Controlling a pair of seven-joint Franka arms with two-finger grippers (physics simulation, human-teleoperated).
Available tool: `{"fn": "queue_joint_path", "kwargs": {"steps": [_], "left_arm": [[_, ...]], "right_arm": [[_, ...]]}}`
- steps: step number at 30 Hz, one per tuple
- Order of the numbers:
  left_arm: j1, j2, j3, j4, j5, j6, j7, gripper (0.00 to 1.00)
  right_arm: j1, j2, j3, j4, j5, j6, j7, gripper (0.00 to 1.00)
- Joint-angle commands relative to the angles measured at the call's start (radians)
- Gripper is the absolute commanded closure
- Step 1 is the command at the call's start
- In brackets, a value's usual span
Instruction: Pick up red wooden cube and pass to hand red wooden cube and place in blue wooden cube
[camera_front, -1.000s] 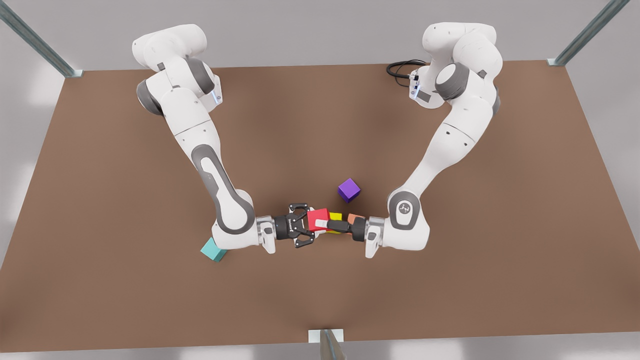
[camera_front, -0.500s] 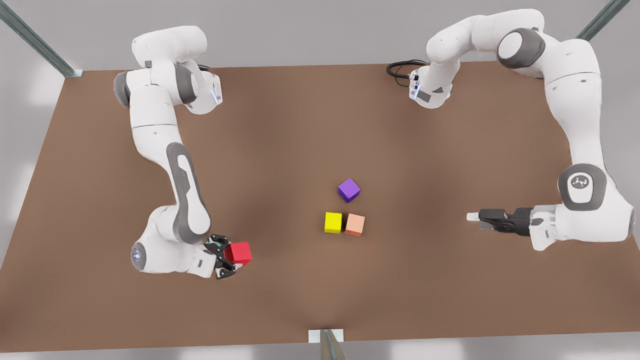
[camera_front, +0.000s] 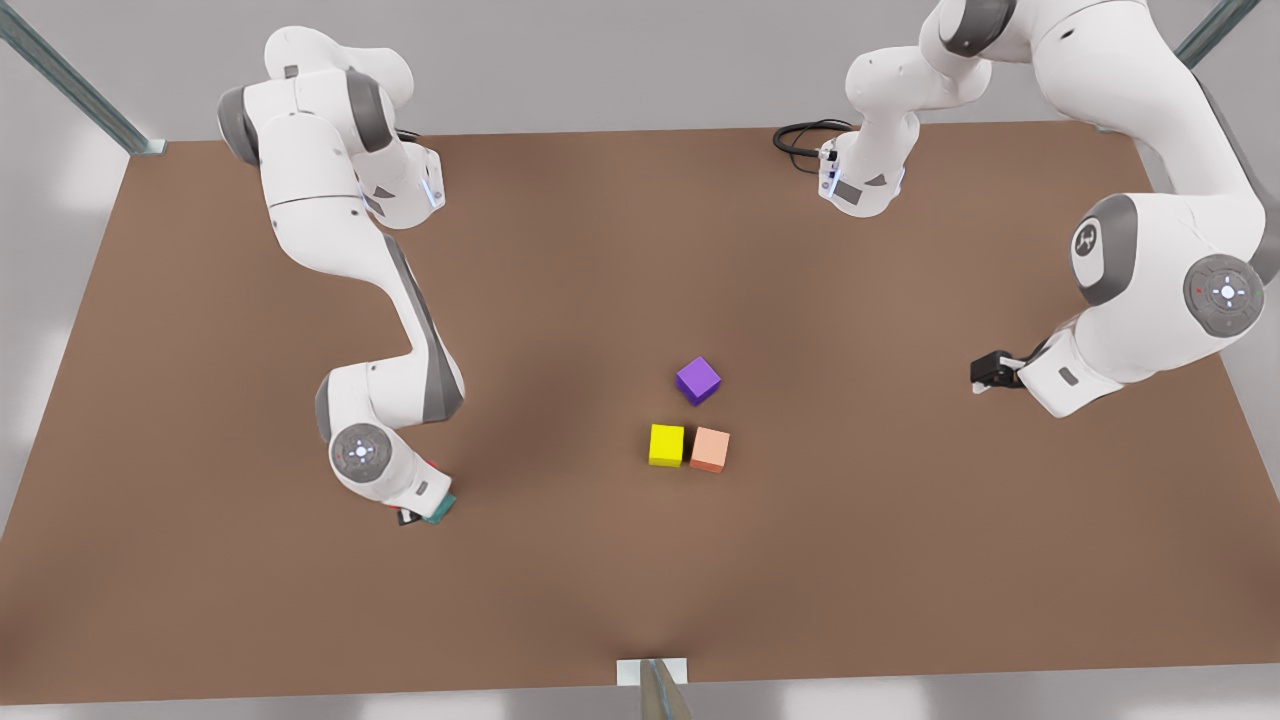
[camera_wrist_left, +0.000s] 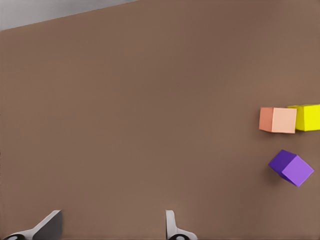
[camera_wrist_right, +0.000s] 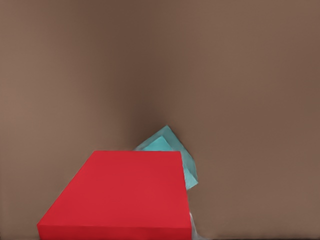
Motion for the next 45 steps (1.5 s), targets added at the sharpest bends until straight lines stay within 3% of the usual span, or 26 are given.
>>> {"fn": "queue_joint_path", "kwargs": {"steps": [1, 18, 19, 30, 37, 39, 42, 45], "left_arm": [[-0.001, 0.0, -0.002, 0.004, 0.007, -0.03, 0.028, 0.0], [0.002, 0.001, -0.002, 0.001, -0.002, -0.061, 0.028, 0.0], [0.002, 0.001, -0.002, 0.001, -0.002, -0.063, 0.028, 0.0], [-0.004, 0.012, -0.02, -0.001, -0.001, -0.09, 0.029, 0.0], [0.003, 0.016, -0.019, 0.001, -0.031, -0.089, 0.031, 0.0], [0.002, 0.016, -0.019, 0.001, -0.031, -0.089, 0.031, 0.0], [0.003, 0.016, -0.019, 0.001, -0.03, -0.087, 0.031, 0.0], [0.003, 0.016, -0.017, 0.002, -0.028, -0.087, 0.031, 0.0]], "right_arm": [[0.001, -0.016, 0.0, -0.036, -0.024, 0.102, 0.343, 0.4], [0.007, -0.027, 0.001, -0.172, -0.024, 0.273, 0.354, 0.39], [0.009, -0.025, 0.001, -0.172, -0.022, 0.274, 0.354, 0.01], [0.009, -0.047, 0.003, -0.172, -0.019, 0.259, 0.343, 0.0], [0.013, -0.163, 0.012, -0.159, 0.031, 0.08, 0.362, 0.0], [0.007, -0.159, 0.01, -0.037, 0.079, -0.085, 0.576, 0.0], [-0.022, -0.177, -0.017, 0.026, 0.109, -0.25, 1.503, 0.0], [-0.091, -0.321, -0.074, 0.031, 0.106, -0.404, 1.551, 0.0]]}}
